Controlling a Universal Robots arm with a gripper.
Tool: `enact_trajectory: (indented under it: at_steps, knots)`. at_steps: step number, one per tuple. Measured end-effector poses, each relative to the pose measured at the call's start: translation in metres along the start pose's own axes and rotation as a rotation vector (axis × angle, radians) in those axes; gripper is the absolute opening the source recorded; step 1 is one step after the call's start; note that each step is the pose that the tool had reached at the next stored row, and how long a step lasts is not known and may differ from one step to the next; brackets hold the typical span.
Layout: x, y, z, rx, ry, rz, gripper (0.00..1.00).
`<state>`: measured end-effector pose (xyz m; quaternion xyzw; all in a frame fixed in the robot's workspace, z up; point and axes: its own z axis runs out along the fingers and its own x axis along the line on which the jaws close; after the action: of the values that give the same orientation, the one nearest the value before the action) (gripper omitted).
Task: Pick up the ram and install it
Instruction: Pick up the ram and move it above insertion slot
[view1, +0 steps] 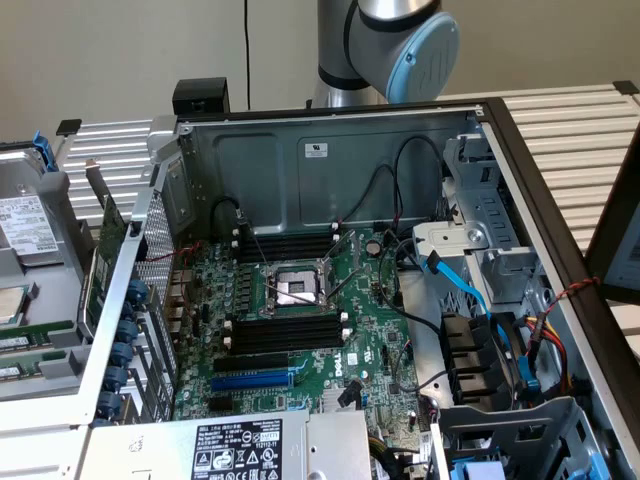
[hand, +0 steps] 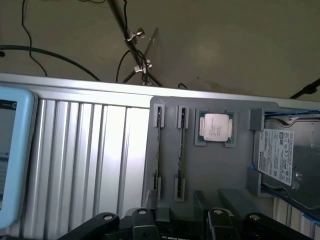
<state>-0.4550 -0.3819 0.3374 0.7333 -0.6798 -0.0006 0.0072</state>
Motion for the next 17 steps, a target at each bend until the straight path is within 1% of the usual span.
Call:
enact_trajectory:
  at_steps: [2, 3, 4, 5, 6, 8, 13, 15, 17]
  knots:
    - [0.0, 0.0, 0.0013, 0.0017, 0.0098, 0.004, 0.42]
    - [0.0, 0.0, 0.0018, 0.0033, 0.0165, 0.006, 0.42]
    - [0.0, 0.0, 0.0022, 0.0068, 0.0255, 0.008, 0.42]
    - [0.0, 0.0001, 0.0025, 0.0115, 0.0345, 0.011, 0.42]
    - [0.0, 0.0001, 0.0029, 0.0158, 0.0382, 0.012, 0.42]
    - [0.0, 0.0009, 0.0058, 0.0212, 0.0386, 0.015, 0.42]
    - [0.0, 0.0037, 0.0146, 0.0275, 0.0391, 0.021, 0.42]
    - [-0.001, 0.005, 0.0183, 0.0289, 0.0391, 0.023, 0.42]
    - [-0.001, 0.0052, 0.0221, 0.0289, 0.0392, 0.024, 0.42]
